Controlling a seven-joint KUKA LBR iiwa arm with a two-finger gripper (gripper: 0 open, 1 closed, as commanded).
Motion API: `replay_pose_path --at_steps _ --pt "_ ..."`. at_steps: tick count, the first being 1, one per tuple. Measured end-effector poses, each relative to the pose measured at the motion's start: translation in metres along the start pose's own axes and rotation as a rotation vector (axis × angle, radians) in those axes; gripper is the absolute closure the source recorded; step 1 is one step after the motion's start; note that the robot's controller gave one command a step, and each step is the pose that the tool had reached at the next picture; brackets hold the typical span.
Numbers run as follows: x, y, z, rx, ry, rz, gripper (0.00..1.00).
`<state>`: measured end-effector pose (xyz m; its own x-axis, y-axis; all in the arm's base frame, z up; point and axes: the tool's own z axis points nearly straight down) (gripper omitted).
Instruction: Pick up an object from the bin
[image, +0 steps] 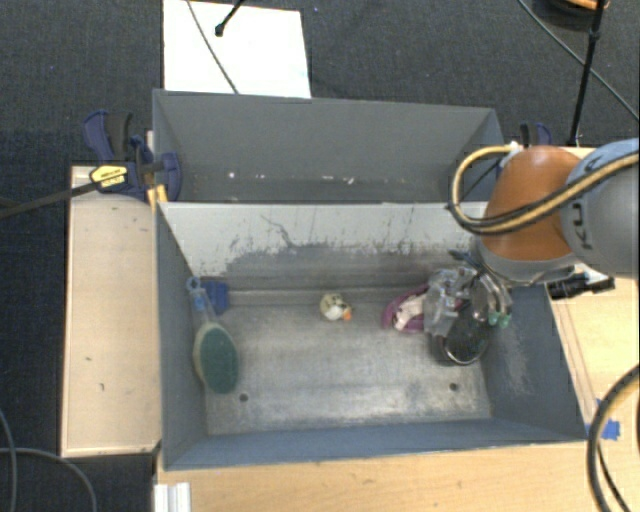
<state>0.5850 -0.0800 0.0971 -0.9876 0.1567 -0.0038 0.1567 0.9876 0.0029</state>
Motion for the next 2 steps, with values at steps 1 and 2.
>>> replay_pose_path --at_steps 1,2 --pt "0.0001 0.0005 0.0003 0.0 0.001 -0.002 0.0" --pt "0.0003 -0.0002 0.0002 0.001 0.001 -0.003 1.0"
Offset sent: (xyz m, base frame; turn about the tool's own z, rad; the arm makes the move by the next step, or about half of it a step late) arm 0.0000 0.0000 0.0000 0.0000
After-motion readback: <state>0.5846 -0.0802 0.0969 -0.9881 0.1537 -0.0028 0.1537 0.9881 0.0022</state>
